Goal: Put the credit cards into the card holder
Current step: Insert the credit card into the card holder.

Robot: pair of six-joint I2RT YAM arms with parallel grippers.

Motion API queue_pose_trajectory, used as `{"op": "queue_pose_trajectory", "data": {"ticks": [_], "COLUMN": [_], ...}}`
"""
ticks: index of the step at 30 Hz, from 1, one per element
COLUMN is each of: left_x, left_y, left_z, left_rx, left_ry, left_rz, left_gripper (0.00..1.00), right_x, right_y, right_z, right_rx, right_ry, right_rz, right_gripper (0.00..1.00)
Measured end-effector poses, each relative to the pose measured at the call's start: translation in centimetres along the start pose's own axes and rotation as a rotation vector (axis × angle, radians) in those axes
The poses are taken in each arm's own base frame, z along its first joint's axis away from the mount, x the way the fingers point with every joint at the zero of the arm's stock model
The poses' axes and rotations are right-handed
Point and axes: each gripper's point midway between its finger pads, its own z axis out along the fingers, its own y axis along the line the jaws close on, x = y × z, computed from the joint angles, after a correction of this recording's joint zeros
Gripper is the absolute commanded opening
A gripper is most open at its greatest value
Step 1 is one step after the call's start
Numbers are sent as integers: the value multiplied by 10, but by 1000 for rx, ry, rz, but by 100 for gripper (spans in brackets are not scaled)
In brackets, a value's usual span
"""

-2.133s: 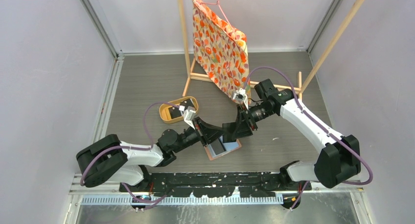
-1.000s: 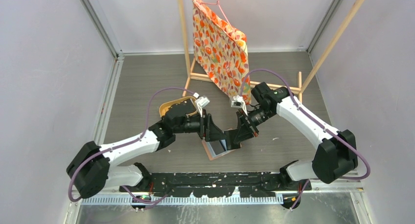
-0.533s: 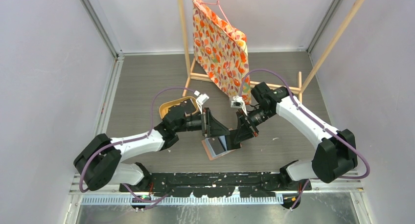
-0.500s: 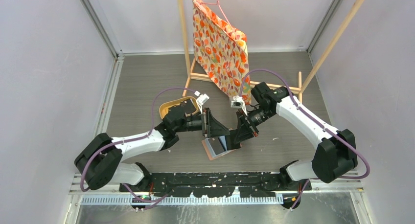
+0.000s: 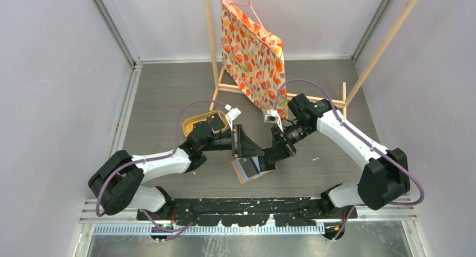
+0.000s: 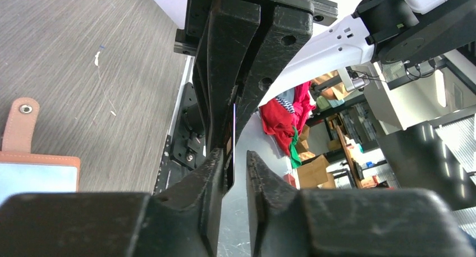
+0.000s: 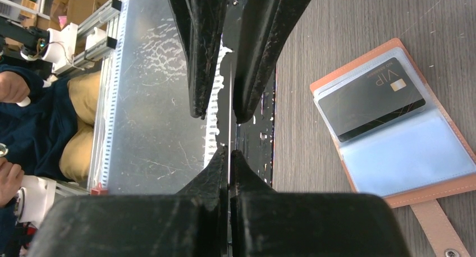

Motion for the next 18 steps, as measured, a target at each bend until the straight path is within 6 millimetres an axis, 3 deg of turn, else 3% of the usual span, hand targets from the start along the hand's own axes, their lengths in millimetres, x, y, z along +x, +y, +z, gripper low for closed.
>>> {"op": "queue_pose_trajectory", "data": {"ticks": [5,8,10,12,14,18], "left_x": [7,12,13,14,13,13], "left_y": [4,7,7,9,10,15], "left_z": [-1,-1,-1,-1,-1,-4], "left_rx": [1,-3,-2,-4,-3,-17], "left_ry": [12,21,23,18,10,-23], "left_rz": [-10,-24,-29,-27,-26,-20], "left_gripper": [27,17,4,0,0,0], "right_x": [-1,-1,0,-1,-1,-1], "right_y": [-3,-5,-5,-4,-4,-6], "right_z": [1,1,1,1,1,2], "right_rx": [6,7,7,3,2,5], "right_ry": [0,1,2,-1,-1,0], "right_rz": [6,14,21,29,37,43], "right_gripper": [2,3,4,8,16,51]}}
